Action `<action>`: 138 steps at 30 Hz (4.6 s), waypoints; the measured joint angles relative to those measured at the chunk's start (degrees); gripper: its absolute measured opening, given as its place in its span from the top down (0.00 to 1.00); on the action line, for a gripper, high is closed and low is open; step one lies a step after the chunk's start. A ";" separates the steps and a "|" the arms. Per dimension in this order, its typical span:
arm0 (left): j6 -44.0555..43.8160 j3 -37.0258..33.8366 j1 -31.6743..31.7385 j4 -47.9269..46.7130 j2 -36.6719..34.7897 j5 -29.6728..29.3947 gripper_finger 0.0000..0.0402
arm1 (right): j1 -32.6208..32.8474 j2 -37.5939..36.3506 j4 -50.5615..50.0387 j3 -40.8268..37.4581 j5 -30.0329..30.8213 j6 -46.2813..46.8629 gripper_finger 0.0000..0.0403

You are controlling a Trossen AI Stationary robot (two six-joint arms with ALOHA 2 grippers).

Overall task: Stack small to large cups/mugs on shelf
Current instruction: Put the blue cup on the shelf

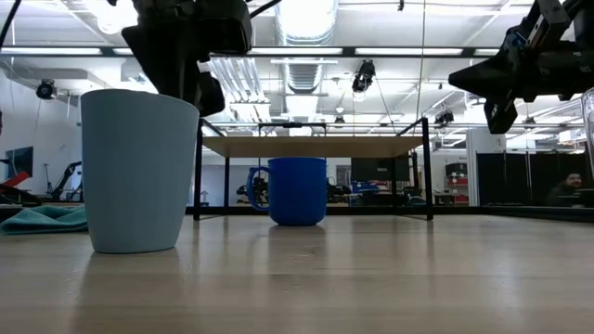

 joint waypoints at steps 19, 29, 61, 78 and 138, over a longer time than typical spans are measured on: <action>1.15 -4.25 -0.31 1.73 0.00 -0.93 0.77 | 0.00 0.00 0.00 0.00 -0.04 0.04 0.98; 1.17 -3.60 -0.31 0.55 -0.26 -1.13 0.99 | 0.00 0.00 0.02 0.00 -0.04 0.04 0.98; 12.22 45.62 33.51 -31.03 -0.09 -19.25 1.00 | -0.01 0.02 -0.22 0.00 -0.02 0.04 0.98; 11.75 43.12 48.63 -29.30 6.72 -4.26 1.00 | -0.01 0.04 -1.76 -0.01 -0.02 -0.22 0.98; 22.22 52.82 48.98 -34.39 16.92 -15.01 0.87 | -0.01 1.16 -4.52 -0.02 -0.02 0.50 0.98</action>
